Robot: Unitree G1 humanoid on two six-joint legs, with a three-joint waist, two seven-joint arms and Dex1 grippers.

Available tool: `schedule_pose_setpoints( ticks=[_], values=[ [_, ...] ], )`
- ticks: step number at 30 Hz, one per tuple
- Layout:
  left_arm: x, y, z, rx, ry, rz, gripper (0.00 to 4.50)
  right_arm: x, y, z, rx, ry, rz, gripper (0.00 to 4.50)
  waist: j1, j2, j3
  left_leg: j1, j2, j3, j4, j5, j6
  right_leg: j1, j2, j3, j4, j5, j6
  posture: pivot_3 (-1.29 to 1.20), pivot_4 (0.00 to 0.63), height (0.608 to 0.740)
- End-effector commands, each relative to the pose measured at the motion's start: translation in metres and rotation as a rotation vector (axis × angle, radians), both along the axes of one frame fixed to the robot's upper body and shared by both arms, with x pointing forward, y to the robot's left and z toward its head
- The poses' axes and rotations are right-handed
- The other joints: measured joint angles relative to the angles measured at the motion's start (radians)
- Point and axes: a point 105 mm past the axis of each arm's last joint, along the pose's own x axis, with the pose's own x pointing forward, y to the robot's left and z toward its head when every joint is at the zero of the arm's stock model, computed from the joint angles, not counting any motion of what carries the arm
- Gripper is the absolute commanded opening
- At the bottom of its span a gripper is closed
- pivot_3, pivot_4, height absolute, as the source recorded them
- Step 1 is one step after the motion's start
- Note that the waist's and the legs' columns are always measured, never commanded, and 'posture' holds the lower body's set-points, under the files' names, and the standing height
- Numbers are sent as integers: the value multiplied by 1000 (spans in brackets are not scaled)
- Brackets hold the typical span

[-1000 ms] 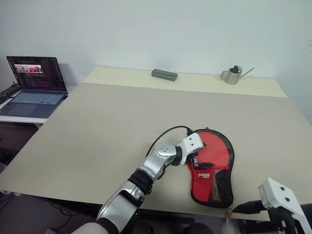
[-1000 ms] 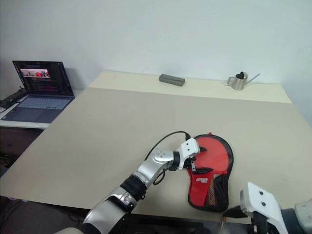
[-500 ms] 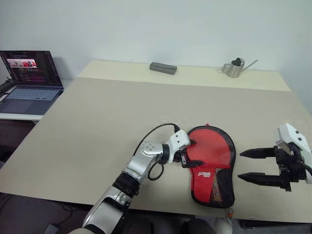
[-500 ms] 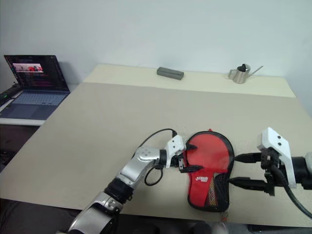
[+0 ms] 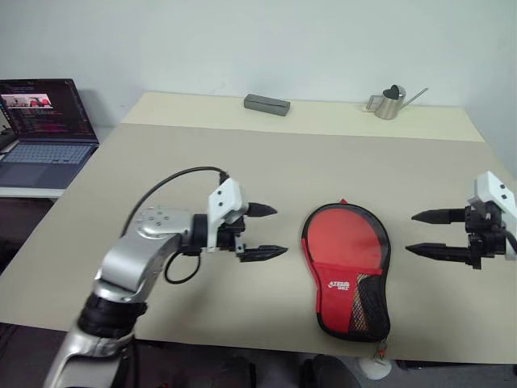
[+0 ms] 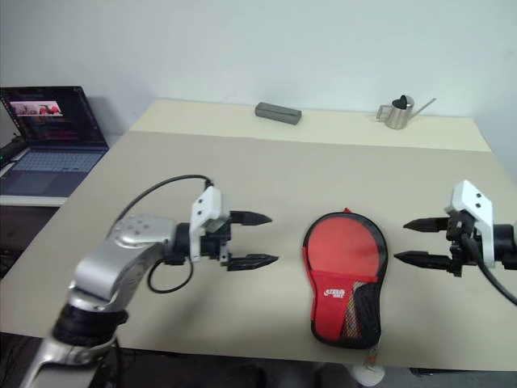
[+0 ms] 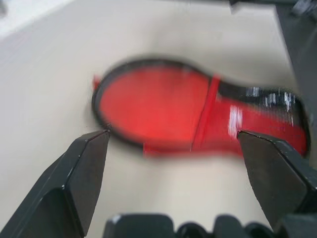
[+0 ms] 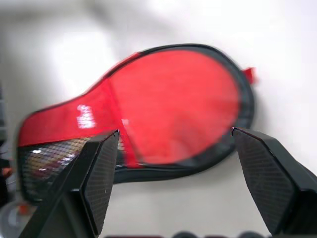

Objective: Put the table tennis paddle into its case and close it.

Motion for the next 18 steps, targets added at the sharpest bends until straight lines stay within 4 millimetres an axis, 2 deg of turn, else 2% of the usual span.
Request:
schedule_pose_setpoints(
  ticks=[1, 4, 9, 11, 18],
  values=[
    [-6, 15, 18, 8, -79, 49, 4500, 9, -1, 9, -15, -50, 23, 3929, -1, 1, 1, -1, 0, 0, 1, 0, 0, 0, 0, 0, 0, 0, 0, 0, 150, 740],
    [-8, 20, 18, 24, -101, 79, 4500, 20, -7, 13, -21, -75, 2, 3929, 0, 3, 2, -3, 0, -1, 5, 0, 0, -1, 0, -1, 1, 0, 0, 0, 150, 740],
    [-4, 5, 17, 24, -119, 59, 4500, 35, -25, 23, -35, -121, -43, 3929, 5, 3, 2, -5, -1, -1, 8, 0, 0, -1, -1, -1, 1, 2, 1, 0, 150, 740],
    [-2, 9, 16, 35, -125, 41, 4500, 33, -22, 29, -47, -136, -44, 3929, 3, 4, 2, -5, -1, -1, 8, 0, 0, -1, -1, -1, 1, 2, 1, 0, 150, 740],
    [15, 0, 9, 23, -120, -4, 4500, 13, -33, 31, -75, -97, -85, 3929, 5, 4, 3, -7, -1, 0, 8, 0, 0, -3, -1, -1, 2, 2, 0, 0, 150, 740]
  ],
)
